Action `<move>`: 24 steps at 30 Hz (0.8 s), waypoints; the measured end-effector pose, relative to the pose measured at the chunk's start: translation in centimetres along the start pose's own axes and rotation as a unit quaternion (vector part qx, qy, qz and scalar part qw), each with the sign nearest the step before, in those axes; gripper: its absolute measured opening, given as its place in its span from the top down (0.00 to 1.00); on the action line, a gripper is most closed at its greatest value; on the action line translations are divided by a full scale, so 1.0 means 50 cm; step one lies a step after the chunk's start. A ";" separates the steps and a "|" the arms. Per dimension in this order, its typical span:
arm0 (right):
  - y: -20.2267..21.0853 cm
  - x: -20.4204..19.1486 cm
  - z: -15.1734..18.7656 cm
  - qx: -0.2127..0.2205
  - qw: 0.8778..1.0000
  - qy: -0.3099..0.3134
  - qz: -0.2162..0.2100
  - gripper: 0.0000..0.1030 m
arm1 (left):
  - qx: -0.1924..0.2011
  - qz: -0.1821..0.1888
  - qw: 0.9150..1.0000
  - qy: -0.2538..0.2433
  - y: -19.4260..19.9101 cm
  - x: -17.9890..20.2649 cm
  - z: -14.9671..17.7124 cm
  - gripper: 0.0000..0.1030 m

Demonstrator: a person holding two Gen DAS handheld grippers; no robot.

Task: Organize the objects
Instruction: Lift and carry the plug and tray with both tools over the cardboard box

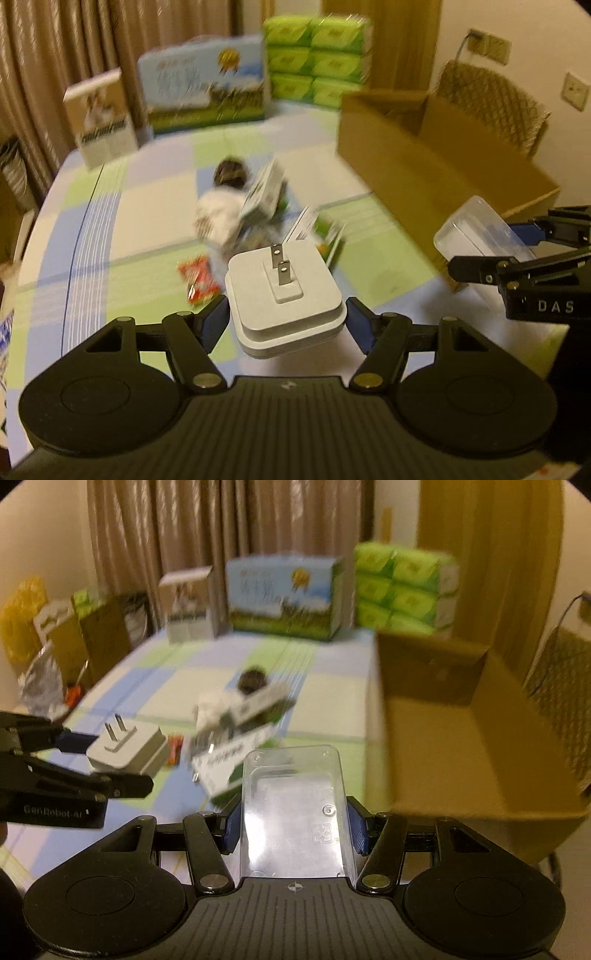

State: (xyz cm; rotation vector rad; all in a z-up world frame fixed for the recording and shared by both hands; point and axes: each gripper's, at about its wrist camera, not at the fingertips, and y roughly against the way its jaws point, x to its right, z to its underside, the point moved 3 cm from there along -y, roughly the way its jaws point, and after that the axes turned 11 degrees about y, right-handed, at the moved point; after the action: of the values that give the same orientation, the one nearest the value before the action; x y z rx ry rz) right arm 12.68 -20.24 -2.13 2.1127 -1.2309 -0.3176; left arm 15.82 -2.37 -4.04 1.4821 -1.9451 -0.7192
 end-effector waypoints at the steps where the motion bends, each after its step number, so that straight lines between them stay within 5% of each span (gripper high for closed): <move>1: 0.015 0.021 -0.010 0.007 1.000 -0.006 0.006 0.48 | 0.006 0.006 1.000 -0.006 0.010 0.017 -0.013 0.38; 13: 0.036 0.301 -0.032 -0.001 0.995 -0.045 0.088 0.48 | 0.041 0.093 0.991 -0.084 -0.011 0.282 -0.142 0.38; 24: -0.011 0.393 0.015 -0.020 0.992 -0.078 0.093 0.48 | 0.022 0.116 0.985 -0.126 -0.130 0.423 -0.163 0.38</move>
State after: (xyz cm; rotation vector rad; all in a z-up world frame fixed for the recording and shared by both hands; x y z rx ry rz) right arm 23.01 -36.93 -0.76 1.9499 -1.4883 -0.4264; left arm 21.52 -24.97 -0.47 1.2085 -2.2900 -0.7939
